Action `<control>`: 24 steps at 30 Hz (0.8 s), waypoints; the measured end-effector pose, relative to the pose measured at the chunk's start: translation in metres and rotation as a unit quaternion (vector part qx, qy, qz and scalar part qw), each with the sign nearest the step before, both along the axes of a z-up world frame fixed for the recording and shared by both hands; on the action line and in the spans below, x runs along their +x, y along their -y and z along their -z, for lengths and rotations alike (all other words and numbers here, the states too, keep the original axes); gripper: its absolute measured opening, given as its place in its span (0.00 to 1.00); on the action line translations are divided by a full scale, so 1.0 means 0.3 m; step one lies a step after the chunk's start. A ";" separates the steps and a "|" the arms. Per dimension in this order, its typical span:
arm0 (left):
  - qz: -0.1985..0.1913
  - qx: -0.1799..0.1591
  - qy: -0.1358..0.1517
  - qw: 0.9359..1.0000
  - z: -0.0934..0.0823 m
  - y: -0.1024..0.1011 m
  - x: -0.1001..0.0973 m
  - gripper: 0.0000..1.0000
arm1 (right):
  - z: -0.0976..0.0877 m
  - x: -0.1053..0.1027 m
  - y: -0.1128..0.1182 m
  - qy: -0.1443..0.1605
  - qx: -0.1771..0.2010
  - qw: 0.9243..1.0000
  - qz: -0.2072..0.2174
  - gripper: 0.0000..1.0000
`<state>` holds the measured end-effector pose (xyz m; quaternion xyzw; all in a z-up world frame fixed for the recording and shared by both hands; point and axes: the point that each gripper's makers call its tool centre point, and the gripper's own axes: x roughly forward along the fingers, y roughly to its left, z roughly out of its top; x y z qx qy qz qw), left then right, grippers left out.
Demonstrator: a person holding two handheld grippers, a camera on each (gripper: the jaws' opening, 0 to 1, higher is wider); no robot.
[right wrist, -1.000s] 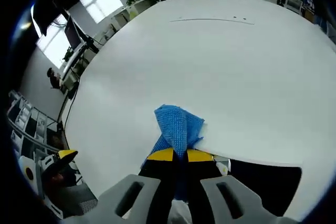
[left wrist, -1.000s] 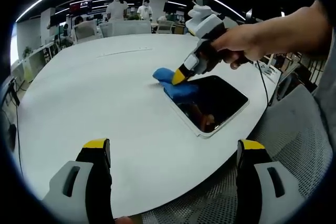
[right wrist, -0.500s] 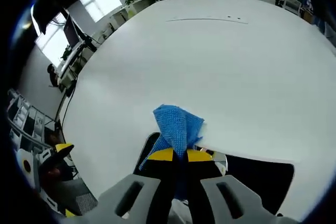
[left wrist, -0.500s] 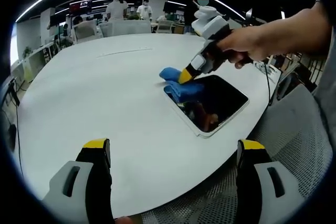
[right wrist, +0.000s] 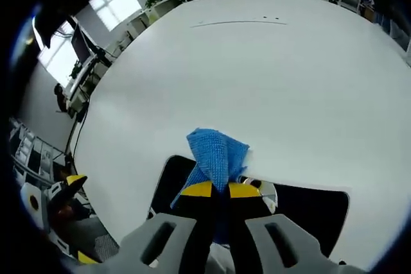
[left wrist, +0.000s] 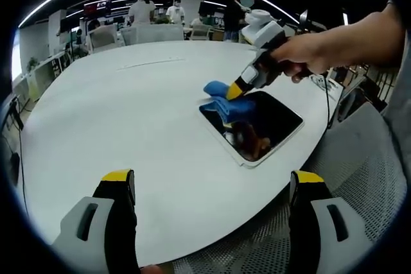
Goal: Wipe the mirror surface with the cleaning cloth until all visible marks leave the cleaned area.
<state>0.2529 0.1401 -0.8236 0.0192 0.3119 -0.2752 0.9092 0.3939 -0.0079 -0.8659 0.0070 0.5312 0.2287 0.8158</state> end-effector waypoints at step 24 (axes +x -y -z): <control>-0.001 0.000 0.004 1.000 -0.006 -0.002 0.003 0.99 | 0.001 -0.055 0.004 0.000 -0.003 1.000 0.009 0.01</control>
